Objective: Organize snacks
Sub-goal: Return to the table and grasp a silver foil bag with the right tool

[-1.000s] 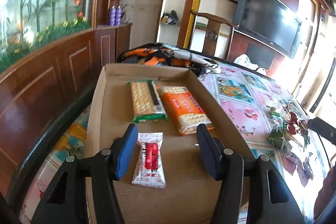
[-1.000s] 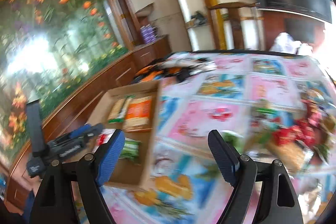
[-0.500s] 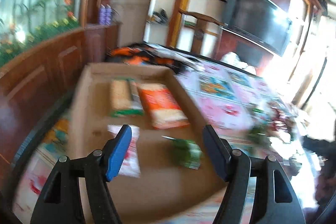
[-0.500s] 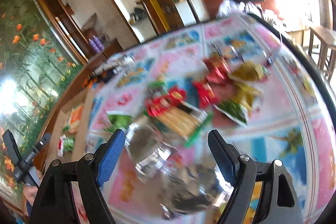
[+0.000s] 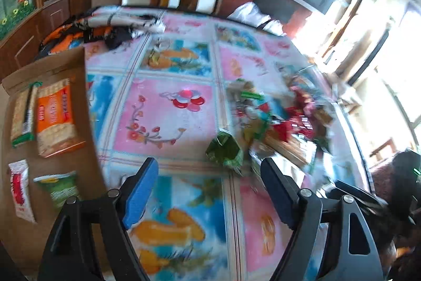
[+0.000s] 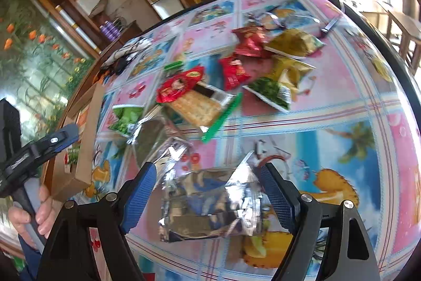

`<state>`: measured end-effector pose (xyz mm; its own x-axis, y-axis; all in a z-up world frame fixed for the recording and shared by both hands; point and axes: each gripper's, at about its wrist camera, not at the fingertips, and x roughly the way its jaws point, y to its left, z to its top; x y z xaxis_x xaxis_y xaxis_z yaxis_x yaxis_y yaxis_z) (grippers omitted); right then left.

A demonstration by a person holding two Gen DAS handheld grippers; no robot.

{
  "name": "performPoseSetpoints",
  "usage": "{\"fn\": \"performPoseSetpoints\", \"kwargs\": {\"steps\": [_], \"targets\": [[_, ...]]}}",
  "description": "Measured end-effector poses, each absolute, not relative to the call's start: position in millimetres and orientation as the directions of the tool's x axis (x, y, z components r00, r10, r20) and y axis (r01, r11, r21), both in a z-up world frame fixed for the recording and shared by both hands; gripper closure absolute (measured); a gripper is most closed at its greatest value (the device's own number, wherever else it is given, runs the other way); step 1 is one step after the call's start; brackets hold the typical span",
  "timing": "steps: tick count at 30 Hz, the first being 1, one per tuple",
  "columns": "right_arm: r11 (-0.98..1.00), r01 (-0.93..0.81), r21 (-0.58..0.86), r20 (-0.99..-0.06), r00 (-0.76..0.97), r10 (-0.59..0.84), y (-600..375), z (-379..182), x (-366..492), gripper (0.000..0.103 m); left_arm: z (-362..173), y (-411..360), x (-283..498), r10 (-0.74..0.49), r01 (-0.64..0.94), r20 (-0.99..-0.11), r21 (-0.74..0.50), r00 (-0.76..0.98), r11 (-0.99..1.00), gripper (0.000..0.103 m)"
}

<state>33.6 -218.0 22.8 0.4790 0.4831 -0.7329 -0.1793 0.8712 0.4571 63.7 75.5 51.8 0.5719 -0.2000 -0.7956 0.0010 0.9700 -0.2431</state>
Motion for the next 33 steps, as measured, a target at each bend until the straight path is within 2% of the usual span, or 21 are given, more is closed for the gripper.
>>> {"fn": "performPoseSetpoints", "kwargs": {"steps": [6,9,10,12,13,23,30,33], "targets": [[0.861,-0.164,0.481,-0.715,0.495,0.494,-229.2,25.8,30.3,0.018,22.9,60.3,99.7,-0.175,-0.061,-0.848,-0.237,0.500,0.970,0.025],[0.855,-0.152,0.495,-0.709,0.499,0.499,-234.9,26.4,29.5,0.018,16.7,57.3,104.9,-0.143,-0.077,-0.846,-0.211,0.514,0.974,0.043],[0.852,-0.144,0.503,-0.709,0.495,0.503,-237.1,25.1,29.9,0.018,17.4,55.6,105.8,-0.130,-0.070,-0.841,-0.195,0.525,0.978,0.054],[0.849,-0.134,0.511,-0.713,0.486,0.506,-238.9,22.5,30.8,0.018,17.0,52.7,105.6,-0.122,-0.052,-0.838,-0.176,0.533,0.983,0.067],[0.849,-0.133,0.512,-0.714,0.484,0.506,-238.0,21.6,31.0,0.018,16.4,53.5,104.2,-0.124,-0.052,-0.833,-0.180,0.539,0.982,0.069],[0.840,-0.202,0.504,-0.720,0.439,0.537,-223.0,19.4,22.0,0.018,16.1,64.5,84.1,-0.173,-0.038,-0.799,-0.237,0.575,0.971,0.069],[0.743,-0.460,0.487,-0.723,0.265,0.638,-181.2,20.3,-39.6,0.017,18.9,70.8,84.7,-0.216,-0.014,-0.783,-0.276,0.584,0.961,0.069],[0.746,-0.553,0.370,-0.746,0.302,0.594,-170.3,34.9,-58.4,0.017,24.0,69.8,82.3,-0.223,-0.002,-0.770,-0.280,0.598,0.960,0.069]]}}
